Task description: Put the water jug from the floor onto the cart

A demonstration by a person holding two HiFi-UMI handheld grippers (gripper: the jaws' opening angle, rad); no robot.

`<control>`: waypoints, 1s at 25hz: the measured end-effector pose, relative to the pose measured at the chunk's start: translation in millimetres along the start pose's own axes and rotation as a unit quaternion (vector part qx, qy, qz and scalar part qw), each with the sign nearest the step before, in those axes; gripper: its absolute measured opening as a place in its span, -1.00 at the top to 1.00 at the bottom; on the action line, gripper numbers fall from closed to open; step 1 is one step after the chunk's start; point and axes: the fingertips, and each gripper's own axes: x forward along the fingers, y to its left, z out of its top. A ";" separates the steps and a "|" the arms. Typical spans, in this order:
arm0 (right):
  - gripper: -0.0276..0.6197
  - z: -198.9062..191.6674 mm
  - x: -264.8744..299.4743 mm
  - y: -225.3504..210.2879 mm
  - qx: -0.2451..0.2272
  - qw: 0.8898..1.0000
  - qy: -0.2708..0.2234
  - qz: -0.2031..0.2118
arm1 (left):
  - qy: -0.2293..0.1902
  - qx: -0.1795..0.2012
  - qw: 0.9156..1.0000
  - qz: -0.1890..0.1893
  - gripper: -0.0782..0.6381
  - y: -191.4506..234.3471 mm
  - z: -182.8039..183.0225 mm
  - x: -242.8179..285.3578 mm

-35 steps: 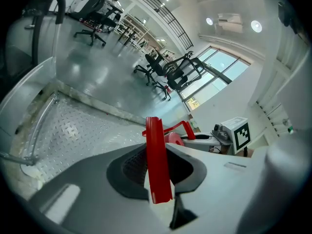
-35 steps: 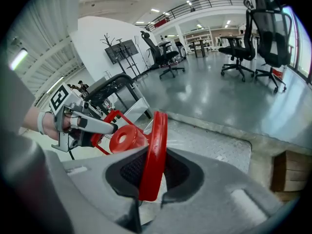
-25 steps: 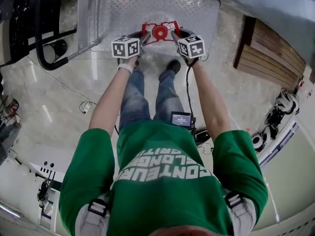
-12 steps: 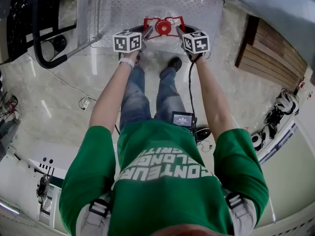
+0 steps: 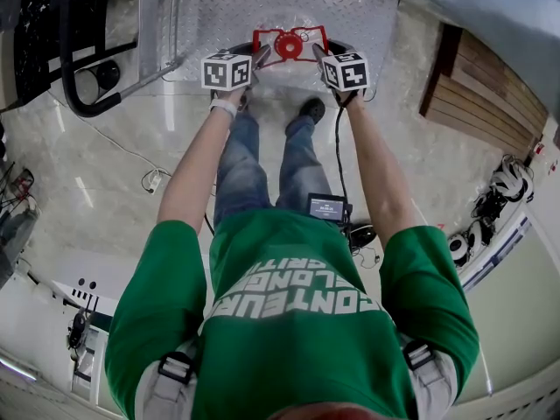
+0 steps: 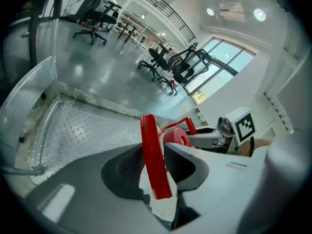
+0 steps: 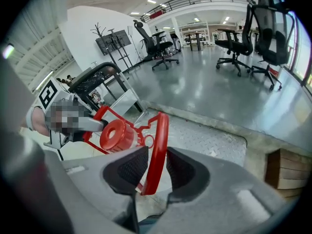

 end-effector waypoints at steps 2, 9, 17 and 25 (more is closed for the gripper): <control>0.60 1.1 -4.3 -1.6 0.002 1.000 -0.005 -0.003 | 0.001 0.007 1.000 0.002 0.40 -0.7 -0.7 -1.0; 0.60 8.9 -31.7 -6.5 -0.002 0.999 -0.029 -0.021 | -0.023 0.038 0.998 0.039 0.25 2.3 7.9 -19.4; 0.61 40.4 -101.7 -1.1 -0.031 0.992 -0.112 -0.052 | -0.094 0.069 0.993 0.035 0.35 -27.5 37.0 -75.3; 0.93 92.1 -220.4 33.1 -0.095 0.962 -0.246 -0.077 | -0.204 0.142 0.969 0.007 0.60 -112.4 74.1 -165.2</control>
